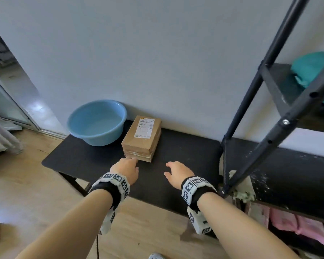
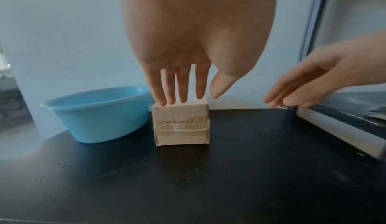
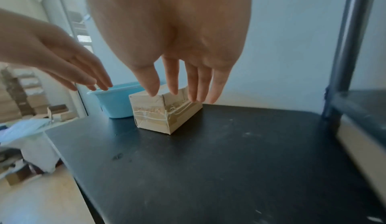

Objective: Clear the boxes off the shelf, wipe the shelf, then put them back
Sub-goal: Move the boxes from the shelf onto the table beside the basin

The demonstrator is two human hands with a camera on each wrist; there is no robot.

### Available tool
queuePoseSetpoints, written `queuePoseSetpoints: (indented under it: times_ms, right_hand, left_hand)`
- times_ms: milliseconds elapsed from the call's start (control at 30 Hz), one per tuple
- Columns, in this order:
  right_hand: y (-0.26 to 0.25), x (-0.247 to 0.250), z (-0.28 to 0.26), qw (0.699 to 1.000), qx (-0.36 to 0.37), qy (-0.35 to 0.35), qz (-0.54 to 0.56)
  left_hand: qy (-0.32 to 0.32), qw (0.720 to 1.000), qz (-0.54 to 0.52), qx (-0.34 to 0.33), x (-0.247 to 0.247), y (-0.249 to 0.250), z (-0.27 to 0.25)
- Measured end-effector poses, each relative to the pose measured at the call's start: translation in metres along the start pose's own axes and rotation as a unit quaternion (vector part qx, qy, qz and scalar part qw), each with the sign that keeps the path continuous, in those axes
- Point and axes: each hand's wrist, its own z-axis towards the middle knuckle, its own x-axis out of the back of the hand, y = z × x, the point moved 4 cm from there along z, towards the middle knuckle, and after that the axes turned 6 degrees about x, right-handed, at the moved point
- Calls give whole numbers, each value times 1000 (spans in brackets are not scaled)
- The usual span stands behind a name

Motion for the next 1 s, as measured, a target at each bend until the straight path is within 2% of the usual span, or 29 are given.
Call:
queuePoseSetpoints:
  times_ms: [200,367,533,700,833,1000]
  right_hand:
    - [33,16,-137,983,28,71,-165]
    - [80,36,-242,975,-5,123,-186]
    - [140,59,-326,965,-81,173,-178]
    - [215,88,-387,950,-162,199,-177]
    - [286,116,-416,941,-207,216,-156]
    - [388,158,-430,929,-238,259,-118]
  left_hand:
    - [37,995,58,-75,-19,64,-117]
    - [47,989,47,-134,-37,135,-200]
    - [56,971,51,-227,-48,221,-260]
    - [54,952,61,-294,-63,315,-293]
    - [58,938,67,-334,-76,401,-304]
    - [32,938,47,-341,-97,516,-296]
